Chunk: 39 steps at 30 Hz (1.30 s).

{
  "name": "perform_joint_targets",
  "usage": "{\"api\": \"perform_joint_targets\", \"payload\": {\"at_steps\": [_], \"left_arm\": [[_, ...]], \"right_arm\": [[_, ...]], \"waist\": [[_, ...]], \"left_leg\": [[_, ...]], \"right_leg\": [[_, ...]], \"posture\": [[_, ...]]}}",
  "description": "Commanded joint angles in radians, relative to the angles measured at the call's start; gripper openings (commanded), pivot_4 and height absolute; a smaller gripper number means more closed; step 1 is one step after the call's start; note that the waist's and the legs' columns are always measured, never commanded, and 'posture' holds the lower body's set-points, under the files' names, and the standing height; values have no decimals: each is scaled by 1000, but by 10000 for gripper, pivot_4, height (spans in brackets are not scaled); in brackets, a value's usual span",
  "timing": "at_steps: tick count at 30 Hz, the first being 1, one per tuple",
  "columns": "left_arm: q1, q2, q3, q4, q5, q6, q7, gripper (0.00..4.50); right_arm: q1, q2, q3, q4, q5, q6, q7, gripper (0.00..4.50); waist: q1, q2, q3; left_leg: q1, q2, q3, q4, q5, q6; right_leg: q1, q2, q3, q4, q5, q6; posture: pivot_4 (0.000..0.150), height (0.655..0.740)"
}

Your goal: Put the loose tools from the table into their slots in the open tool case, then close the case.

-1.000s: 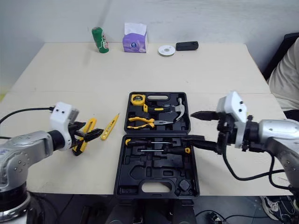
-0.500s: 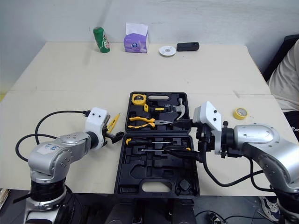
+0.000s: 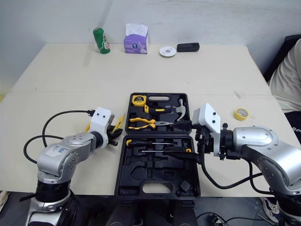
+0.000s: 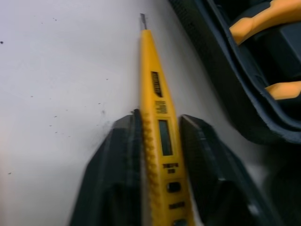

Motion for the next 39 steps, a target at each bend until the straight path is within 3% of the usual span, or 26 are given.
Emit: {"api": "perform_joint_targets", "payload": {"at_steps": [1, 7, 13, 16, 20, 26, 31, 39], "left_arm": [[23, 7, 45, 36, 34, 40, 9, 5369], [38, 107, 129, 16, 23, 49, -48, 5369], [25, 289, 181, -41, -75, -58, -275, 5369], [10, 405, 158, -95, -182, -104, -474, 5369], [-51, 480, 140, -89, -254, -137, -600, 5369], [-131, 619, -6, -153, -359, -176, -835, 5369], [-205, 615, -141, -143, -371, -218, -925, 5369], [-310, 595, -374, -60, -265, -310, -1030, 5369]], "right_arm": [[9, 6, -15, -24, 2, -24, 5, 45000], [16, 6, -21, -15, -7, -36, 14, 45000], [47, -7, -51, -13, 4, -30, 19, 45000], [63, -13, -53, -7, -8, -39, 26, 45000], [62, -25, -66, -3, 3, -29, 30, 45000], [173, -58, -131, -40, 15, -22, 40, 45000], [255, -69, -154, -76, 24, -13, 35, 45000], [321, -76, -152, -124, -5, -17, 29, 45000]], "waist": [[0, 0, 0], [-7, 0, 0], [1, -1, 1], [8, -1, 1], [6, -1, 1], [2, -1, 1], [1, -1, 1], [3, -1, 1]], "left_leg": [[0, 0, 0, 0, 0, 0], [0, 1, 0, 0, 0, 0], [-2, 3, 0, 0, 0, -2], [-4, 1, -1, 0, 0, -1], [-5, 0, -1, 0, -1, -1], [-5, 1, 0, 0, 0, -1], [-5, 1, 0, 0, 0, -1], [-5, 1, 0, 0, 0, 0]], "right_leg": [[0, 0, 0, 0, 0, 0], [0, 1, 0, 0, 0, 0], [-3, 2, -1, 0, -1, -3], [-3, 0, -2, -1, -1, -3], [-3, -1, -2, -3, 0, -1], [-3, 1, -2, -3, 0, -2], [-3, 2, -1, -2, 0, -1], [-3, 3, -1, -2, 0, -1]], "posture": [[1500, 7278], [1500, 7278], [1500, 7278], [1500, 7278], [1500, 7278], [1500, 7278], [1500, 7278], [1500, 7278]]}}
